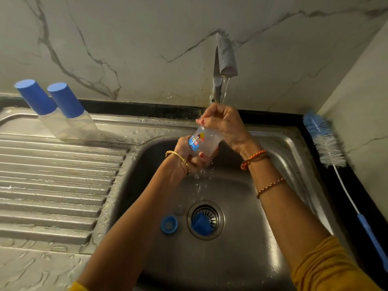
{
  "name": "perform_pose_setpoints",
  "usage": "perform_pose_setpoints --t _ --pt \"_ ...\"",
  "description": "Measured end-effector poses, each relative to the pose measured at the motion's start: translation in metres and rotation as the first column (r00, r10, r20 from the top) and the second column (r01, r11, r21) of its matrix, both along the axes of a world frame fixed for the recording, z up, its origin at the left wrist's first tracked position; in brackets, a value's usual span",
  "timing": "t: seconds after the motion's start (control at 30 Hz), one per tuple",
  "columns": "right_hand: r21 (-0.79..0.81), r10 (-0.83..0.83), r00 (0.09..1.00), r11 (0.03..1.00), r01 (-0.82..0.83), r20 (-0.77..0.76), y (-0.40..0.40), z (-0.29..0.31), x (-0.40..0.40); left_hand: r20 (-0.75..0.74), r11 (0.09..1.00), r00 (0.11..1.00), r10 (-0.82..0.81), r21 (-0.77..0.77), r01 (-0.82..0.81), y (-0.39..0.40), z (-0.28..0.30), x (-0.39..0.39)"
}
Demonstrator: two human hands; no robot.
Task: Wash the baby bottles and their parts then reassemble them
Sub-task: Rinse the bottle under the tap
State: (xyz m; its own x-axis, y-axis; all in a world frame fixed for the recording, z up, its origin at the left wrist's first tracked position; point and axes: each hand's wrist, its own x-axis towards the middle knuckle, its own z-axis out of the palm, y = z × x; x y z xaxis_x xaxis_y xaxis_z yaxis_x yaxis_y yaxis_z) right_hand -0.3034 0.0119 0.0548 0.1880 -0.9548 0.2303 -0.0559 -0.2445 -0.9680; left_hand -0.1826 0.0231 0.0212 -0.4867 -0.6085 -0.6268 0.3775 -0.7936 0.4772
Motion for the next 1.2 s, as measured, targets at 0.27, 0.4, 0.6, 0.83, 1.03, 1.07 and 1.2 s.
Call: perform_pose_setpoints --t 0.27,0.4,0.6,0.83,1.03,1.07,1.2 --pt "0.020 -0.260 0.962 0.966 0.259 0.080 0.004 0.000 0.010 -0.181 0.985 0.968 0.173 0.042 -0.168 0.000 -0.002 -0.021" --pt "0.141 -0.396 0.918 0.911 0.388 0.028 0.021 -0.015 0.012 -0.143 0.950 0.940 0.310 0.080 -0.302 -0.002 -0.004 -0.025" --pt "0.007 -0.437 0.886 0.897 0.443 -0.154 0.033 -0.030 0.009 -0.192 0.946 0.927 0.323 0.083 -0.313 0.003 0.000 -0.028" --pt "-0.267 -0.547 0.766 0.836 0.480 -0.337 0.040 -0.036 0.002 0.206 0.975 0.953 0.223 -0.064 -0.214 0.009 -0.016 -0.019" --pt "-0.241 -0.576 0.771 0.816 0.525 -0.271 0.045 -0.036 0.001 0.177 0.967 0.951 0.255 -0.044 -0.251 0.016 -0.021 -0.015" --pt "-0.236 -0.570 0.756 0.822 0.519 -0.321 0.046 -0.037 0.002 0.174 0.966 0.950 0.258 -0.041 -0.255 0.017 -0.021 -0.016" --pt "-0.275 -0.599 0.748 0.799 0.534 -0.287 0.048 -0.032 0.000 0.179 0.958 0.941 0.286 -0.014 -0.288 0.017 -0.025 -0.017"
